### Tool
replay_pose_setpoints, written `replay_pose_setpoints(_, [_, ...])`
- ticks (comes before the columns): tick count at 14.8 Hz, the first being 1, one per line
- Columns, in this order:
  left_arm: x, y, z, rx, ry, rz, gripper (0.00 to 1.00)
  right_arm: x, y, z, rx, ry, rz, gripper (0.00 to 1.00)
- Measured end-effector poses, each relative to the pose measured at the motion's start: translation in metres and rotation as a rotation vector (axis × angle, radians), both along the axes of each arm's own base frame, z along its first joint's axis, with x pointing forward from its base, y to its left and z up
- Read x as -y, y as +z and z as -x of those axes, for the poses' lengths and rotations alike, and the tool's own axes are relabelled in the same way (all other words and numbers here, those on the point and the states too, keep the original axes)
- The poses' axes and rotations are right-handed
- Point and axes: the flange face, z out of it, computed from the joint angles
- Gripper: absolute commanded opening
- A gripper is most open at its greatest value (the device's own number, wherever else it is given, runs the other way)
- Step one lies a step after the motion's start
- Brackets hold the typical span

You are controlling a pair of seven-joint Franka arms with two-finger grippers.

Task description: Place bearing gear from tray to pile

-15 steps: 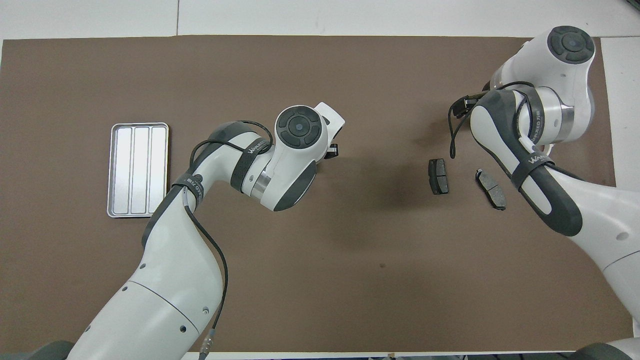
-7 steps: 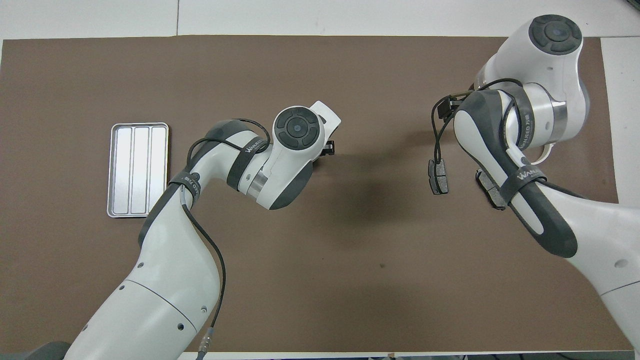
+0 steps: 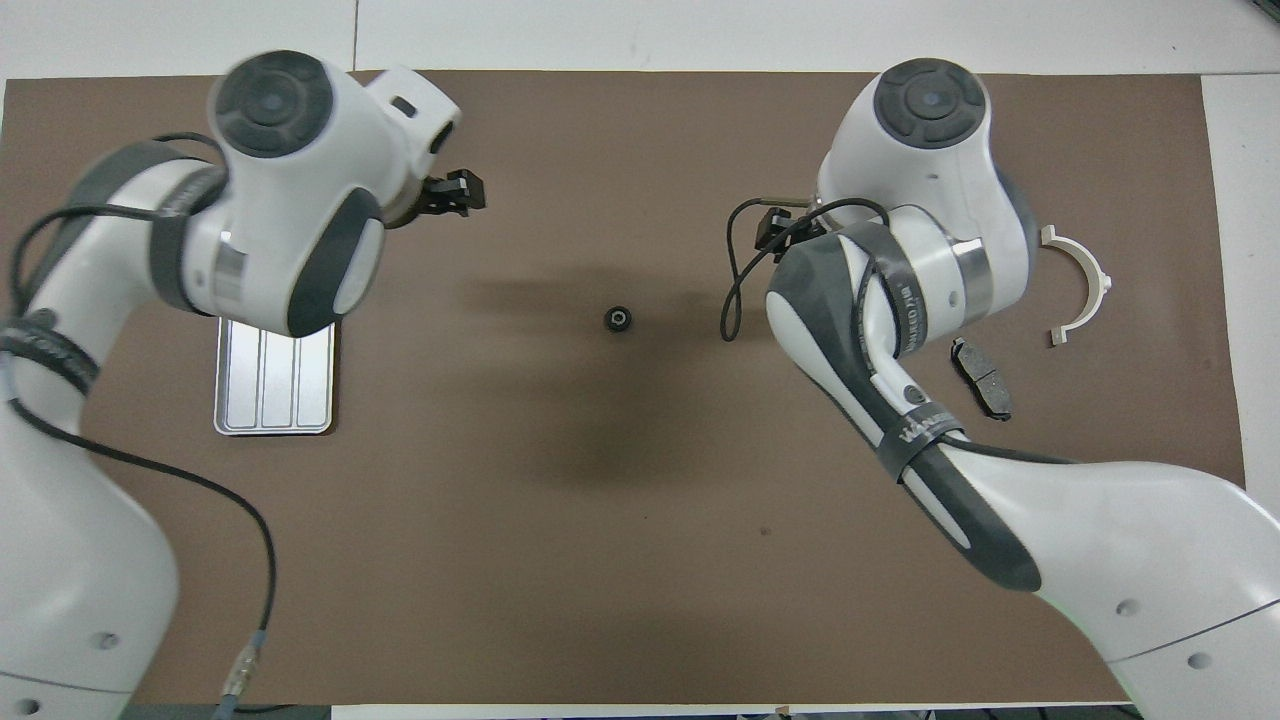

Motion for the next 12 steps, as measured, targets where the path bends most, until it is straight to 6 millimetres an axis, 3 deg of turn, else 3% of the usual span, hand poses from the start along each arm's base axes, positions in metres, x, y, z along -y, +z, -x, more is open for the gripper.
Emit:
replay_pose_setpoints(2, [-0.081,0.034,-0.006,0.007,0.018,-0.016,1.0,-0.055,0.001,0.02,0.014,-0.059,-0.02,1.0])
replay_pose_setpoints(4, [-0.153,0.054,-0.004,-0.011,0.002,-0.038,1.0,-0.106,-0.001,0.041,0.04,-0.102,-0.037,1.0])
replay_pose_setpoints(6, [-0.212,0.07,0.002,-0.011,0.026,-0.028,1.0,-0.151,-0.02,0.061,0.039,-0.137,-0.043,1.0])
replay_pose_setpoints(8, [-0.25,0.081,0.009,-0.006,0.057,-0.008,1.0,-0.178,-0.045,0.069,0.034,-0.166,-0.047,1.0])
replay_pose_setpoints(12, [-0.272,0.121,0.032,0.01,0.085,-0.007,1.0,-0.185,-0.08,0.06,0.027,-0.183,-0.049,1.0])
